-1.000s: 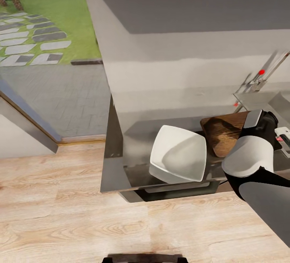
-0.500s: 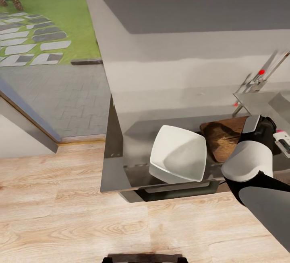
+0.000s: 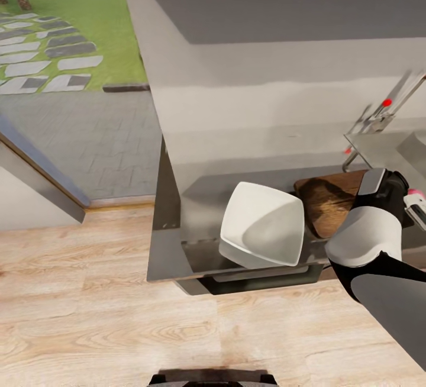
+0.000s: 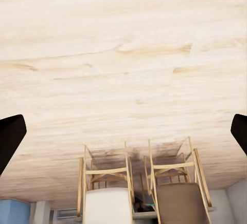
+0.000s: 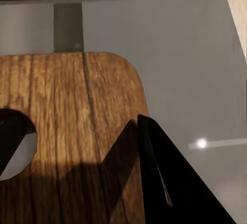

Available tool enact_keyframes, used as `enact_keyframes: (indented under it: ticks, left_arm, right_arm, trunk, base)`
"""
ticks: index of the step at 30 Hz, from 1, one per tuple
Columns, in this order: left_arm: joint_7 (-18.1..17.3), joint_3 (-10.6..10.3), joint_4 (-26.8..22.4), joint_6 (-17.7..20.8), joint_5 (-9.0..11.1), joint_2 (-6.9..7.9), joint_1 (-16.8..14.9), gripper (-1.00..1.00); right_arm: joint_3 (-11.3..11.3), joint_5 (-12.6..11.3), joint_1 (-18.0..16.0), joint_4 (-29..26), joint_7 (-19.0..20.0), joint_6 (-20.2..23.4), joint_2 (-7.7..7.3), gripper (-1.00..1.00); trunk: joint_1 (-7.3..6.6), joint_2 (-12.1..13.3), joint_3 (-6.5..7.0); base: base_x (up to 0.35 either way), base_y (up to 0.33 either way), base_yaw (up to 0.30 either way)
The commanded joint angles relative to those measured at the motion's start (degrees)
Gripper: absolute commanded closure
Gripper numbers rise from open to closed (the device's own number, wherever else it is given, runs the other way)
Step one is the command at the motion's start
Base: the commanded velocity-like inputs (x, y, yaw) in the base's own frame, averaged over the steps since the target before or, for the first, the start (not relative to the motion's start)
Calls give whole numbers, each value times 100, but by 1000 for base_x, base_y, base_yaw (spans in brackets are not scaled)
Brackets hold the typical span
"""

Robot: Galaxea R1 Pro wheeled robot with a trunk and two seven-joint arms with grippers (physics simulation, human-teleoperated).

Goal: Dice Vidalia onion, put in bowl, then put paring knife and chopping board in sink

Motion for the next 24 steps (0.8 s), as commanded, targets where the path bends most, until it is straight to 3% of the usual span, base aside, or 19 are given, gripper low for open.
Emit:
enact_keyframes:
  ticks: [1, 11, 24]
  left_arm:
    - [14, -28, -18, 21, 41, 5, 4, -100]
    - [14, -28, -18, 21, 42, 5, 4, -100]
    - [14, -28, -18, 21, 42, 5, 4, -100]
  right_arm:
    - [-6, 173, 30, 100, -3, -54, 2, 100]
    - [-6, 167, 30, 99, 7, -54, 3, 100]
    - [-6, 175, 30, 92, 0, -54, 4, 100]
  trunk:
    - [7, -5, -20]
    - [7, -5, -83]
    - [7, -5, 17]
  base:
    - [0, 0, 0]
    - [0, 0, 0]
    - [0, 0, -27]
